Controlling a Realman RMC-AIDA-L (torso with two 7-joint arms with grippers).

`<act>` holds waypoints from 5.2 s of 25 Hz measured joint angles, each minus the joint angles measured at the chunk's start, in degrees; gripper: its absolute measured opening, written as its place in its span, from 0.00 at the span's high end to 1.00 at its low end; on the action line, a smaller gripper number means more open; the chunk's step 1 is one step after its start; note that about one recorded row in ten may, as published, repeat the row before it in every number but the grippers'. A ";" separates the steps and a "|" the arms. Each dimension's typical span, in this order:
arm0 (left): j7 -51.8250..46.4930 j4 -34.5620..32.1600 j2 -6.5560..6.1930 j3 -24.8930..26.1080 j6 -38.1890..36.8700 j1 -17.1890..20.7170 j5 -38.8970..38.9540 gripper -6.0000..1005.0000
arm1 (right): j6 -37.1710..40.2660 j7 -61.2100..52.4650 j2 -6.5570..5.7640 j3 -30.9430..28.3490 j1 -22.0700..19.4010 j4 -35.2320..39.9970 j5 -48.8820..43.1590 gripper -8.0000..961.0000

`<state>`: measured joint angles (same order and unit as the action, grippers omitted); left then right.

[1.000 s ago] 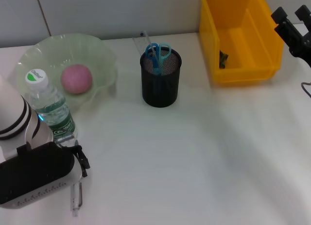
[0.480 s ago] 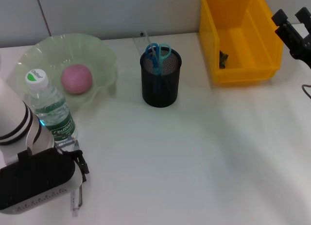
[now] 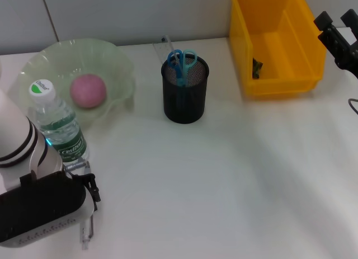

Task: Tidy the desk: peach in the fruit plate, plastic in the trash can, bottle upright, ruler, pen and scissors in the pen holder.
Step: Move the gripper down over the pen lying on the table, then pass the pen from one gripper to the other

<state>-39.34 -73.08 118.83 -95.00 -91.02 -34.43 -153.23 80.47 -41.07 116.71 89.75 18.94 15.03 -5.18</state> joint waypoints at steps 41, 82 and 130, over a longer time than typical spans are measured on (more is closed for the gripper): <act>-0.54 0.69 0.27 -1.88 1.49 -1.07 -0.04 0.65 | 3.12 -2.96 -0.66 -0.38 -2.09 0.02 -3.03 0.14; -9.78 -1.24 -0.04 11.70 -14.46 -4.89 9.93 0.85 | 2.54 -4.40 -1.65 -0.59 -1.83 -0.16 -5.72 0.14; -49.35 7.50 0.24 10.19 17.42 12.96 86.29 0.85 | 6.69 -14.28 -7.41 -1.26 0.73 -2.50 -25.47 0.14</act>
<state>-88.69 -65.58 119.07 -84.81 -73.60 -21.47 -66.94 87.16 -55.34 109.30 88.49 19.67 12.53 -30.65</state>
